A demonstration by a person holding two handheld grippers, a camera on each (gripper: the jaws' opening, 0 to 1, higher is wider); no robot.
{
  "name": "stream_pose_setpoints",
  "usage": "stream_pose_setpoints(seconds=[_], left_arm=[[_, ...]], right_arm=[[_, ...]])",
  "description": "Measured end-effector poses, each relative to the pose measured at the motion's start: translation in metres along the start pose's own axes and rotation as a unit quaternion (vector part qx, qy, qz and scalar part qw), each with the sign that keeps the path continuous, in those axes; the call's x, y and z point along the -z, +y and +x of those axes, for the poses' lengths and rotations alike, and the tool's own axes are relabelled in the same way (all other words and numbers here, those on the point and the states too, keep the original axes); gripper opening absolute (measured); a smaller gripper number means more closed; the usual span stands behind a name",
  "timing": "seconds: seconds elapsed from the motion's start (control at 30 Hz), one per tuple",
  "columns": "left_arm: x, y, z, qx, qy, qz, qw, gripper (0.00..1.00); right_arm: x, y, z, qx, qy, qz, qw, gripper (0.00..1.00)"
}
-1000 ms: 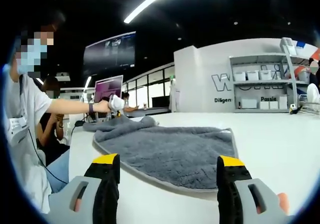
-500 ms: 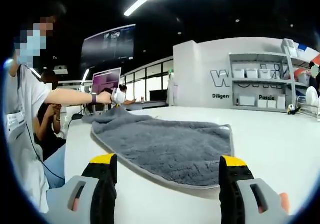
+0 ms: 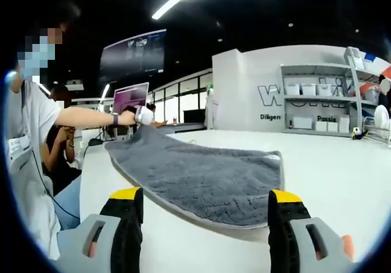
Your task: Open the folded towel by lifting each exposed corner and separating the folded layers until the towel lies flat within the target outline without major curled edges
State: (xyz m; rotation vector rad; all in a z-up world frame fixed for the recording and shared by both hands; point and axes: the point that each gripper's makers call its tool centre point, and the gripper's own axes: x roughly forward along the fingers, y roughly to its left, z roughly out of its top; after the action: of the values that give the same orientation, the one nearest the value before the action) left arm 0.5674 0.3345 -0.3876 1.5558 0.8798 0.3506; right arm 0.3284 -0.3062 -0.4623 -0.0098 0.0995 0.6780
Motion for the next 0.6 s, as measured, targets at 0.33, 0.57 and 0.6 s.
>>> stream_pose_setpoints(seconds=[0.33,0.57,0.6], left_arm=[[-0.002,-0.008,-0.004,0.013,-0.015,0.015,0.9997,0.10],[-0.003,0.000,-0.012,0.004,-0.037,-0.002,0.9993,0.20],[-0.004,0.001,-0.013,0.006,-0.040,-0.006,0.9992,0.21]], right_arm=[[0.000,-0.001,-0.001,0.000,-0.001,0.003,1.0000,0.85],[-0.001,-0.001,-0.001,-0.001,-0.004,0.006,1.0000,0.84],[-0.001,0.000,-0.001,-0.001,-0.004,0.006,1.0000,0.84]])
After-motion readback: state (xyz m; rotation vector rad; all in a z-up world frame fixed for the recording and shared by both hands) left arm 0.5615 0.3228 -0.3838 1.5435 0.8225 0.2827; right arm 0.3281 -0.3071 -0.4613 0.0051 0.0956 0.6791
